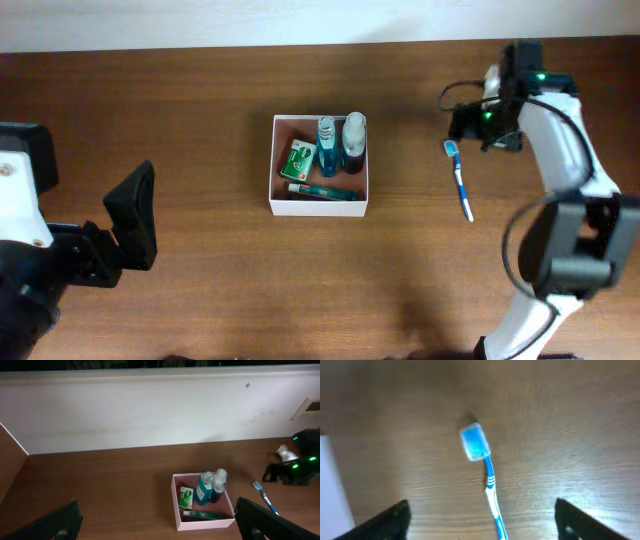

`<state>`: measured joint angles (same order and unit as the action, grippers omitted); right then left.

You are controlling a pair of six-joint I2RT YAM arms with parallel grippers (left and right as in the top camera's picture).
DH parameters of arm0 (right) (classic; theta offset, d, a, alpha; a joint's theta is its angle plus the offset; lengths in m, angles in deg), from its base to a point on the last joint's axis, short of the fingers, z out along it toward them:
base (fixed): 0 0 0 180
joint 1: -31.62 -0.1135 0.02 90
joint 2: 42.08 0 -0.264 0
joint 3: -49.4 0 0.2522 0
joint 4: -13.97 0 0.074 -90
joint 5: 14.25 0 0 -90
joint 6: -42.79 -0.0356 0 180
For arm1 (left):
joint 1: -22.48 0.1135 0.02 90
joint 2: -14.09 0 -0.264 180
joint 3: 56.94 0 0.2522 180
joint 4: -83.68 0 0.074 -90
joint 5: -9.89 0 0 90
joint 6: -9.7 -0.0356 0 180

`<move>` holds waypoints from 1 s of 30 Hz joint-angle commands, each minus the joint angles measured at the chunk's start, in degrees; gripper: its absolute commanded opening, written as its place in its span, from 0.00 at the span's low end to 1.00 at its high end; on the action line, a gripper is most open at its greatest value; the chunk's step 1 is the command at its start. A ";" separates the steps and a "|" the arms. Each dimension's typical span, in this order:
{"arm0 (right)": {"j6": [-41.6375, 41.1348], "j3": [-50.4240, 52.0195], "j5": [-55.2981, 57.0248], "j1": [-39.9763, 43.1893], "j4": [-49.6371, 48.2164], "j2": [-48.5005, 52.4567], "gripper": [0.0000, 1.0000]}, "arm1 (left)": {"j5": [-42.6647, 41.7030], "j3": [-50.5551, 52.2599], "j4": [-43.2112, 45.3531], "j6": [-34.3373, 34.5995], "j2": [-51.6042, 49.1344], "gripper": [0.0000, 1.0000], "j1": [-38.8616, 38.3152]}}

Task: Pack container
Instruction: 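Grasp the blue-white toothbrush with the right gripper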

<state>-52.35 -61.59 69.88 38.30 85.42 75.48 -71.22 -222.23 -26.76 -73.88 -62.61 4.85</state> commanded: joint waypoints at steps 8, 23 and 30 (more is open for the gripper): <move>-1.33 0.70 3.15 -0.26 3.04 10.91 0.59 | 0.59 -0.35 0.00 -0.94 -0.13 1.00 0.22; -1.36 0.59 2.34 -0.37 6.69 12.31 0.07 | 0.59 -0.35 0.00 -0.94 -0.13 0.99 0.22; -1.33 0.52 -0.17 -4.07 8.87 -0.31 0.04 | 0.59 -0.35 0.00 -0.94 -0.13 1.00 0.22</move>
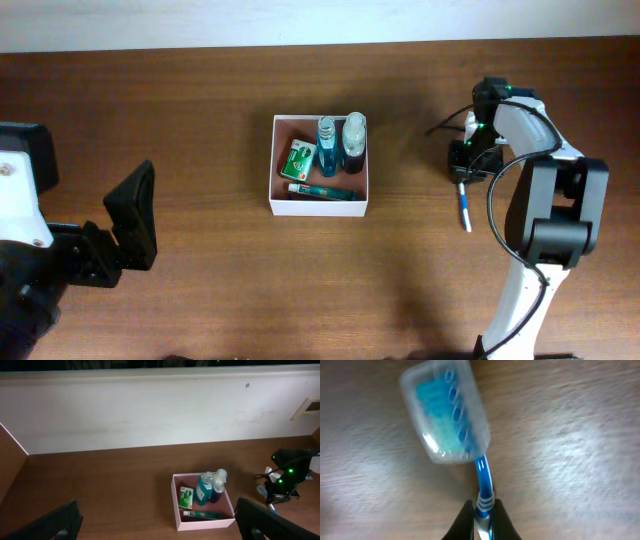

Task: Pack container
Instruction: 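Grasp the blue-white toothbrush with the right gripper, then lower the toothbrush into the box and release it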

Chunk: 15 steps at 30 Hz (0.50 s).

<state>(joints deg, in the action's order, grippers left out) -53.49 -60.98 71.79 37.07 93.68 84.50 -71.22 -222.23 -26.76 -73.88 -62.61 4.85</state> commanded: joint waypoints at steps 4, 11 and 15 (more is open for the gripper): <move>0.26 -0.09 -3.74 -8.74 1.16 -21.27 0.04 | 0.59 -0.35 0.00 -0.94 -0.13 0.99 0.22; 13.44 -0.09 -3.78 -28.41 -1.36 -33.24 0.04 | 0.59 -0.35 0.00 -0.94 -0.13 0.99 0.22; 28.50 -0.02 -2.51 -38.53 -3.13 -30.99 0.04 | 0.59 -0.35 0.00 -0.94 -0.13 0.99 0.22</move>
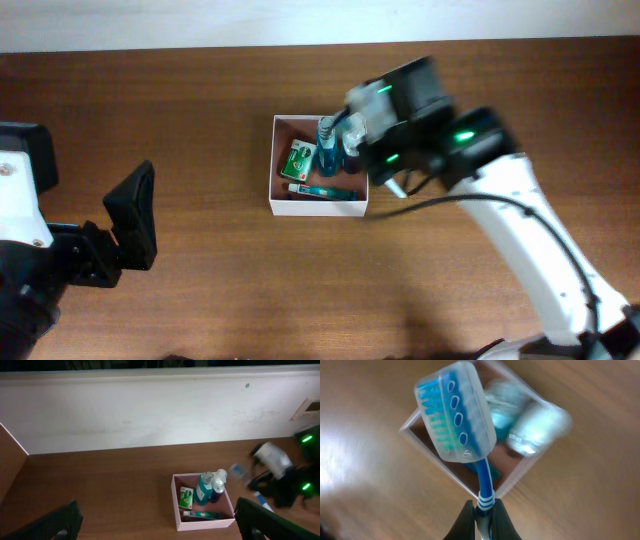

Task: Pack container
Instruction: 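Lower the toothbrush into the box and release it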

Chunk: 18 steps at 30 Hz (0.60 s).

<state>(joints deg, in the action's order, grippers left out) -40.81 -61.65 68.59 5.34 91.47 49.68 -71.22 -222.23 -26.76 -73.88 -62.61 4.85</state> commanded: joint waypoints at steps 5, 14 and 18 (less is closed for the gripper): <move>28.98 0.66 4.92 -11.93 -6.97 11.13 0.04 | 0.61 -0.35 0.00 -0.94 -0.13 0.99 0.22; 33.86 0.66 8.55 -10.38 -13.64 20.65 0.22 | 0.59 -0.35 0.00 -0.94 -0.13 0.99 0.22; 33.42 0.52 8.50 -10.10 -12.94 19.87 0.50 | 0.59 -0.35 0.00 -0.94 -0.13 0.99 0.22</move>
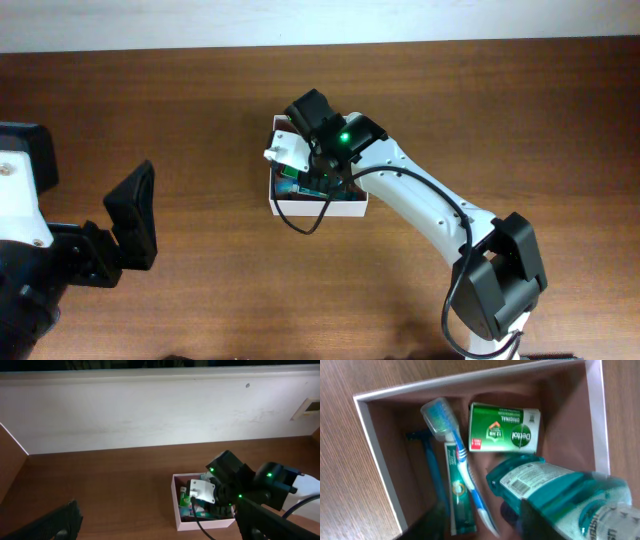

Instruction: Pack container

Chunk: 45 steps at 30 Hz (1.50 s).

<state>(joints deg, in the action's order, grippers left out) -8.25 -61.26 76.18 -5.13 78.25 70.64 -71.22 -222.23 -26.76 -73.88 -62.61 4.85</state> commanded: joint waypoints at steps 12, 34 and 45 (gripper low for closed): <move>-30.53 -9.60 -0.74 -0.15 13.44 -21.57 0.99 | 0.59 -0.35 0.00 -0.94 -0.13 0.99 0.22; -39.67 -3.85 4.33 32.26 19.98 -53.81 0.99 | 0.59 -0.35 0.00 -0.94 -0.13 0.99 0.22; -39.93 45.20 -1.55 36.68 -1.60 -88.98 0.99 | 0.59 -0.35 0.00 -0.94 -0.13 0.99 0.22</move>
<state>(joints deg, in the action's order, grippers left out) -47.85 -28.67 77.80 30.91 80.00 -9.26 -71.20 -222.23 -26.74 -73.88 -62.61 4.85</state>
